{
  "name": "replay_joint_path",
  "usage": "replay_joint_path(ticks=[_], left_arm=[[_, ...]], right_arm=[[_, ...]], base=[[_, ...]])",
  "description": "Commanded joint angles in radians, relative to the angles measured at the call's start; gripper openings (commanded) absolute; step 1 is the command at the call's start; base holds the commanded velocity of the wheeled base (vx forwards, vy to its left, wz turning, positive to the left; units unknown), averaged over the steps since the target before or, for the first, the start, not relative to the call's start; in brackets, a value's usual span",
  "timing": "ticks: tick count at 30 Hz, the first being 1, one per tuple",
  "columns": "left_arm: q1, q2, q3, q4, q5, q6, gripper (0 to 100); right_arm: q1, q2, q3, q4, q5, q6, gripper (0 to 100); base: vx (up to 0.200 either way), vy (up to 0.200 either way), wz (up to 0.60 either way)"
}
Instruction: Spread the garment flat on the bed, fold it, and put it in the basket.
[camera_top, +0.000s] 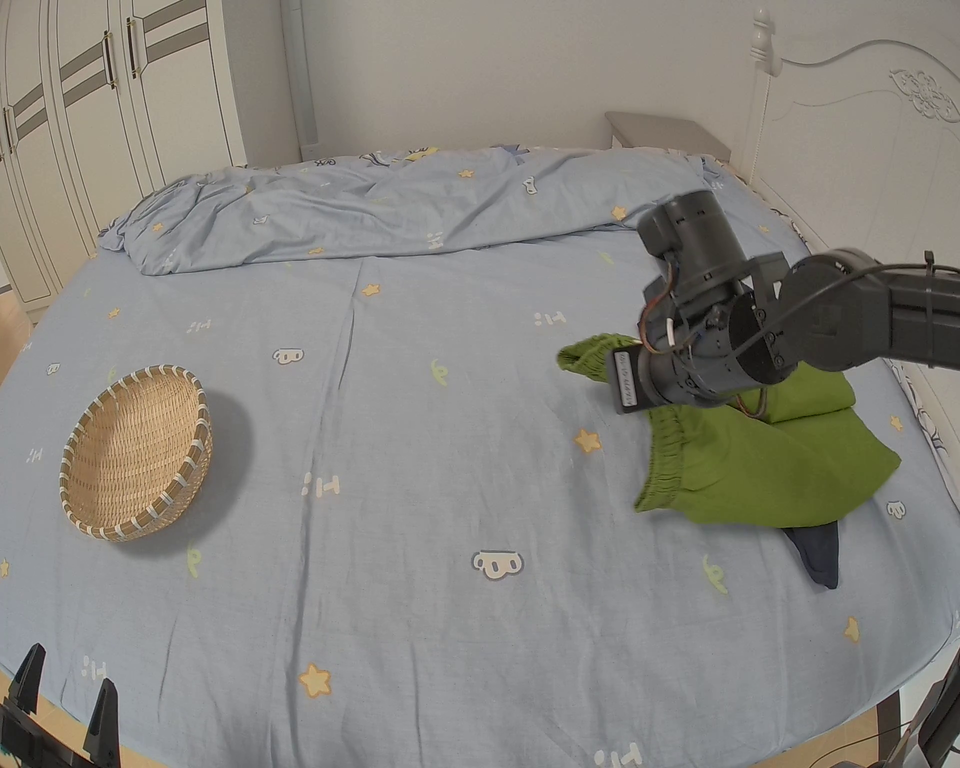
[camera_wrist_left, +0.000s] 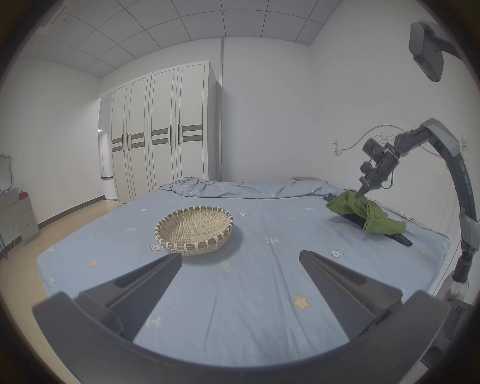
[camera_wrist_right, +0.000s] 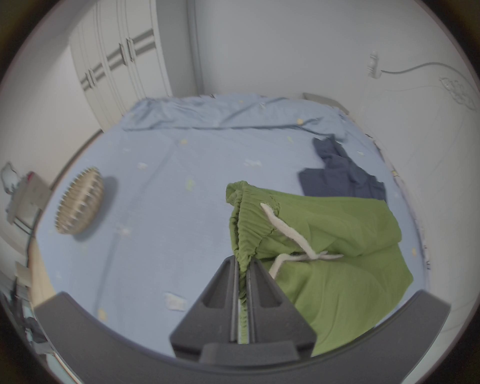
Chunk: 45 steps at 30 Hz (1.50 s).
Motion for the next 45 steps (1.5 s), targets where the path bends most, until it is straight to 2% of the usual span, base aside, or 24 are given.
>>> replay_joint_path(ticks=[1,5,10,20,28,29,39,45], left_arm=[[0.0,-0.016,0.018,0.0,0.001,-0.001,100],[0.0,-0.016,0.018,-0.001,0.001,0.0,100],[0.0,-0.016,0.018,-0.001,0.001,0.0,100],[0.0,-0.016,0.018,0.0,0.001,0.0,100],[0.0,-0.016,0.018,-0.001,0.001,0.0,100],[0.0,-0.016,0.018,-0.001,0.001,0.0,100],[0.0,-0.016,0.018,0.0,0.001,0.0,100],[0.0,-0.016,0.018,0.0,0.001,0.0,100]], right_arm=[[0.21,0.027,-0.247,0.126,0.046,0.15,0],[0.276,0.039,-0.305,0.152,0.059,0.233,0],[0.326,0.058,-0.305,0.162,0.077,0.271,0],[0.333,0.177,-0.288,0.141,0.088,0.316,0],[0.326,0.24,-0.271,0.07,0.086,0.314,0],[0.323,0.26,-0.268,0.06,0.083,0.312,100],[0.316,0.309,-0.27,0.038,0.079,0.306,100],[0.218,0.197,-0.198,0.037,0.082,0.316,100]], base=[[0.0,0.0,0.0],[0.0,0.0,0.0],[0.0,0.0,0.0],[0.0,0.0,0.0],[0.0,0.0,0.0],[0.0,0.0,0.0],[0.0,0.0,0.0],[0.0,0.0,0.0]])
